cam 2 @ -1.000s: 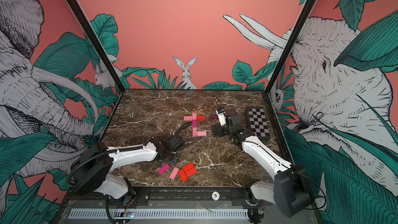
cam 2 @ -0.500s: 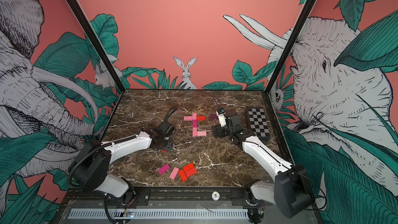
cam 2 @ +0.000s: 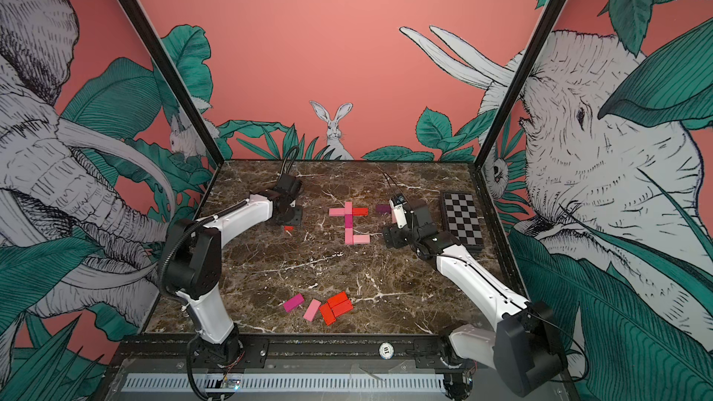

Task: Assemble the letter t with building blocks
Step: Pick up the building block from the center of the board, then place the building block at the center of the board.

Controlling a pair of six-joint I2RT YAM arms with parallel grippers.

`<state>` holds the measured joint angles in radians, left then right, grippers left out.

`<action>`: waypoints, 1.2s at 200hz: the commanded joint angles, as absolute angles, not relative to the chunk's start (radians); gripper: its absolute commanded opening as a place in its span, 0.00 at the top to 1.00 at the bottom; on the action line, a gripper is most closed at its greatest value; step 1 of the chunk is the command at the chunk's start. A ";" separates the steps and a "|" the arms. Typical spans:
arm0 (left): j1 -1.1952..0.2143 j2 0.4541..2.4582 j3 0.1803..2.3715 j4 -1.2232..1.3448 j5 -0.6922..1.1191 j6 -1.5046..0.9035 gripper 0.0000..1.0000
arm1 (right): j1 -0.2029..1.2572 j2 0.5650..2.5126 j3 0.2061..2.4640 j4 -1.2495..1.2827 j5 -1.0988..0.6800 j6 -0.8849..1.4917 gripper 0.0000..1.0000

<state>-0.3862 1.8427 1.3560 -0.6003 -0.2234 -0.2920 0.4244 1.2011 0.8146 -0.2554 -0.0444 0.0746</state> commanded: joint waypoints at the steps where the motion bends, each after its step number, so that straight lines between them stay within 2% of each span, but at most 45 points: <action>1: -0.350 1.886 1.440 -0.628 -0.201 -0.244 0.84 | 0.425 1.172 0.815 -0.267 -0.062 0.091 0.10; 56: -0.300 2.028 1.619 -0.664 -0.197 -0.195 0.84 | 0.432 1.160 0.798 -0.273 -0.039 0.106 0.10; 150: -0.255 2.126 1.644 -0.622 -0.073 -0.259 0.85 | 0.444 1.164 0.795 -0.276 -0.045 0.111 0.10; 204: -0.253 2.157 1.649 -0.621 -0.084 -0.291 0.81 | 0.447 1.175 0.795 -0.273 -0.054 0.113 0.09; 240: -0.253 2.167 1.637 -0.629 -0.106 -0.303 0.75 | 0.449 1.178 0.791 -0.265 -0.059 0.114 0.09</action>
